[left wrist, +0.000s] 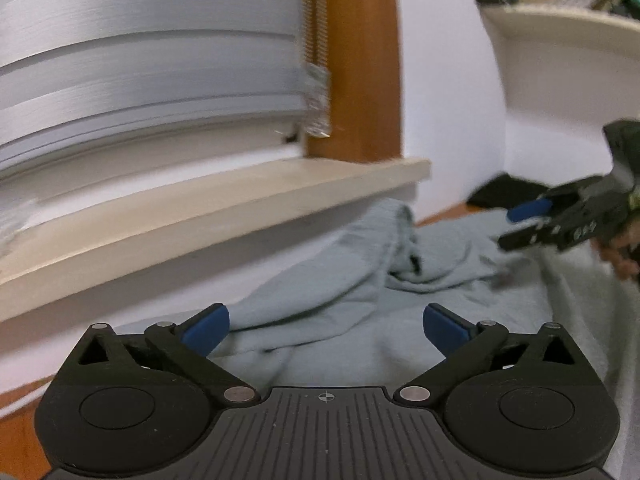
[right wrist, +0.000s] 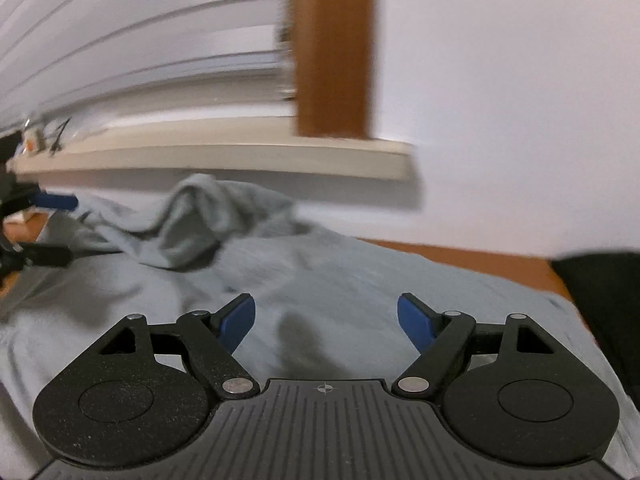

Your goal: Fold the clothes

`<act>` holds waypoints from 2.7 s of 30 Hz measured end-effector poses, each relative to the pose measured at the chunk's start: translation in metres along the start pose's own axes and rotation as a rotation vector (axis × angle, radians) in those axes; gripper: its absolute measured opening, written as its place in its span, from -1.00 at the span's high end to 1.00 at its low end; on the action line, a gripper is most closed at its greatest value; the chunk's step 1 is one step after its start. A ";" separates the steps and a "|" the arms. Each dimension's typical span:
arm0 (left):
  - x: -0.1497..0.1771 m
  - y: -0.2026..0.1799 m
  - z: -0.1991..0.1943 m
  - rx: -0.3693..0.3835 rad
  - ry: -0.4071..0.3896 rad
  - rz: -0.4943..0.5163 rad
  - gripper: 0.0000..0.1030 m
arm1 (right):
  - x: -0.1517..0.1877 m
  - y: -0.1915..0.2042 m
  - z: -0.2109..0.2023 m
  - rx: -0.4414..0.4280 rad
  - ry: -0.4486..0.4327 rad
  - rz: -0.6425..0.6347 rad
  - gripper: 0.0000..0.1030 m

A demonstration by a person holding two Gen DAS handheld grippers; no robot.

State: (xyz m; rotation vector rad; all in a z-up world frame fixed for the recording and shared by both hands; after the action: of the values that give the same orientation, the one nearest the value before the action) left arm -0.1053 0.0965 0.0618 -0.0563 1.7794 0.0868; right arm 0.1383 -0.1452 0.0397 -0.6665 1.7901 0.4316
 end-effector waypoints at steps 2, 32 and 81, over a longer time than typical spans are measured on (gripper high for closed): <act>-0.002 0.016 -0.011 -0.017 -0.007 -0.024 -1.00 | -0.008 0.021 0.013 -0.026 0.005 -0.041 -0.51; 0.051 0.066 -0.024 0.037 0.187 -0.104 -0.38 | -0.107 0.105 0.063 -0.074 -0.187 -0.201 0.99; 0.045 0.098 -0.015 0.029 0.094 -0.304 -0.33 | -0.104 -0.107 -0.048 0.490 -0.177 -0.040 0.69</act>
State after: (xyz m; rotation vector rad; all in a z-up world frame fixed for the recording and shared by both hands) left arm -0.1375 0.1928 0.0231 -0.3129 1.8459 -0.1629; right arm 0.1934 -0.2331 0.1571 -0.3072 1.6245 0.0156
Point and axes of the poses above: each gripper's, at about its wrist camera, not at the fingertips, and z roughly the way its jaws point, y to its left, x to its underside, the point moved 5 cm from there along z, roughly the way its jaws point, and after that the axes turned 13 degrees about -y, right-handed, at the moved point
